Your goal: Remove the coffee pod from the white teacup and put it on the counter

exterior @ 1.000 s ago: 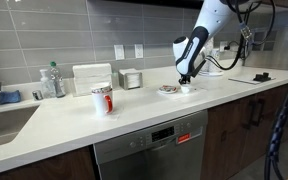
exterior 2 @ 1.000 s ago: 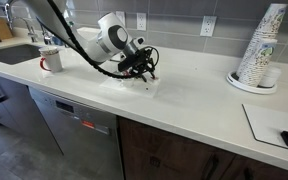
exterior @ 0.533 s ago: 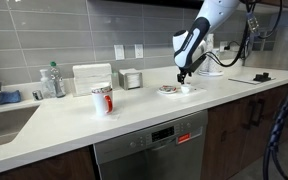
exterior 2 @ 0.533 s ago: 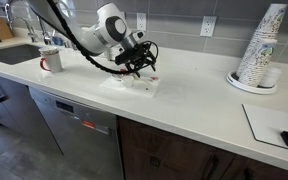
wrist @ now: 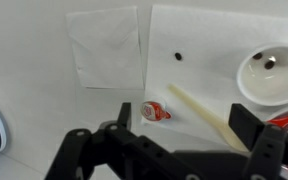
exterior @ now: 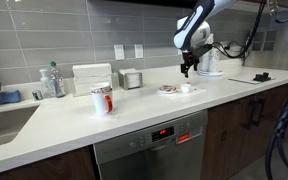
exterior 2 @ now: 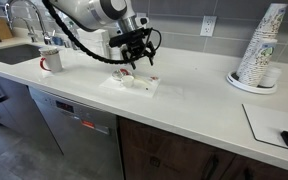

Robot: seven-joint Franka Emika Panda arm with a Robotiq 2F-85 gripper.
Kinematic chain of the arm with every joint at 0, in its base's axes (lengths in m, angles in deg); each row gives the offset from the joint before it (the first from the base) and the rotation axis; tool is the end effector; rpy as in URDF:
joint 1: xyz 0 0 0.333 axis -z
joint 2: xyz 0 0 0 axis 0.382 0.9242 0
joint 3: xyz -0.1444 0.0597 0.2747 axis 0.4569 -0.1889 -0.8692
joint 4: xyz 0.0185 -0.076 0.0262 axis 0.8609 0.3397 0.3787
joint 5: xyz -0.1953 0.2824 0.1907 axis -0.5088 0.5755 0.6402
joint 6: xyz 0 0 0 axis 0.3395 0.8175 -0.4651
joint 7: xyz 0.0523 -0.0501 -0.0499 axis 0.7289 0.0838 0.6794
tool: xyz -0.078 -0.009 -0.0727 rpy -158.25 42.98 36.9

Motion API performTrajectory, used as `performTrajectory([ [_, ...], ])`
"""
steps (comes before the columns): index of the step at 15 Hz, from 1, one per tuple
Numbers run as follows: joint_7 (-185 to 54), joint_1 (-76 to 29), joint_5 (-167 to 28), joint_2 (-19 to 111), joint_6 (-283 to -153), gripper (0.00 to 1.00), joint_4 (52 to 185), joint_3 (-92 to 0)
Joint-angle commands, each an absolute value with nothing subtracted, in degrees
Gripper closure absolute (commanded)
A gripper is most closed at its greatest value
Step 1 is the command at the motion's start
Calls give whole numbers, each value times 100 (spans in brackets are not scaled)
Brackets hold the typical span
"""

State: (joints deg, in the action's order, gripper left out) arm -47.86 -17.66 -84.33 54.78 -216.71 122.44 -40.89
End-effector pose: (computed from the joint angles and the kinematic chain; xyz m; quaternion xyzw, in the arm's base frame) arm 0.6693 -0.1580 0.3715 0.9782 0.0964 0.0625 0.1732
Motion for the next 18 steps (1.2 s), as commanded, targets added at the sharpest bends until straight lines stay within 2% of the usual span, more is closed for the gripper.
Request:
performTrajectory([
  [1,-4361,-1487,-7913,4985,-21001,0,12420,-4373],
  [10,-3950,-1299,-7328,4333,-19579,0,12464,-4388],
  [18,-3812,-1262,-7280,4393,-19464,0,12284,-4362],
])
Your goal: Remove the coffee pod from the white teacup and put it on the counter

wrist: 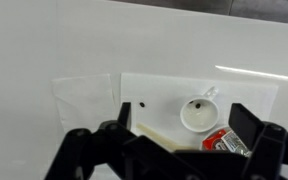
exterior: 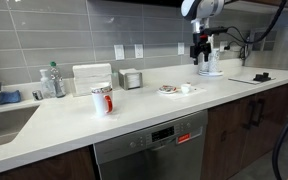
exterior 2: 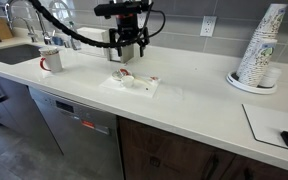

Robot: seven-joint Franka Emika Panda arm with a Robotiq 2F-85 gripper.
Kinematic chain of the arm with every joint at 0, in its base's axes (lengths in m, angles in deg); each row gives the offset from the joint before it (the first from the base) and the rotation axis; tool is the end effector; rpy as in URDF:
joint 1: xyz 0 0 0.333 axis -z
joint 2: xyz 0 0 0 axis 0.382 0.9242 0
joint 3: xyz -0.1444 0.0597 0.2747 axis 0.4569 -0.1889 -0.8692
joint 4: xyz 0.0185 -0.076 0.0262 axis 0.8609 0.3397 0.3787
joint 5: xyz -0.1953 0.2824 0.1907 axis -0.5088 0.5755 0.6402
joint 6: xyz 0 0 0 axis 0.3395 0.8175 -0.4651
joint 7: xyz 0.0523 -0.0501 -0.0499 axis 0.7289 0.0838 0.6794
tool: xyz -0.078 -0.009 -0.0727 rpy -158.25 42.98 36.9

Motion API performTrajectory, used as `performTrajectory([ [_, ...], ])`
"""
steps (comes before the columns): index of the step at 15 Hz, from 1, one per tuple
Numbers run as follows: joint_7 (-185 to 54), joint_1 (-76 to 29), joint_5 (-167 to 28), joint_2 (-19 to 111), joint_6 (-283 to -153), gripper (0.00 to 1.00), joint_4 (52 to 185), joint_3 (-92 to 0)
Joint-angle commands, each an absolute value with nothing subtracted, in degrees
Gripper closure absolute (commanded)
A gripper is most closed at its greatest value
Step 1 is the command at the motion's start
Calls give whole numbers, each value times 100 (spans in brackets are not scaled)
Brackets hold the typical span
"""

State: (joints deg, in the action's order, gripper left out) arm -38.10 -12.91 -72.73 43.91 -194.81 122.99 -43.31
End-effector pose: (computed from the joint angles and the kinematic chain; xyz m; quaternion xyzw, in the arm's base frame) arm 0.6083 -0.1785 0.4522 0.9949 0.0786 -0.0192 0.0596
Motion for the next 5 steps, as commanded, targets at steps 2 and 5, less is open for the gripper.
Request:
performTrajectory([
  [2,-3812,-1263,-7279,4393,-19464,0,12293,-4368],
  [5,-3812,-1264,-7278,4393,-19464,0,12304,-4370],
])
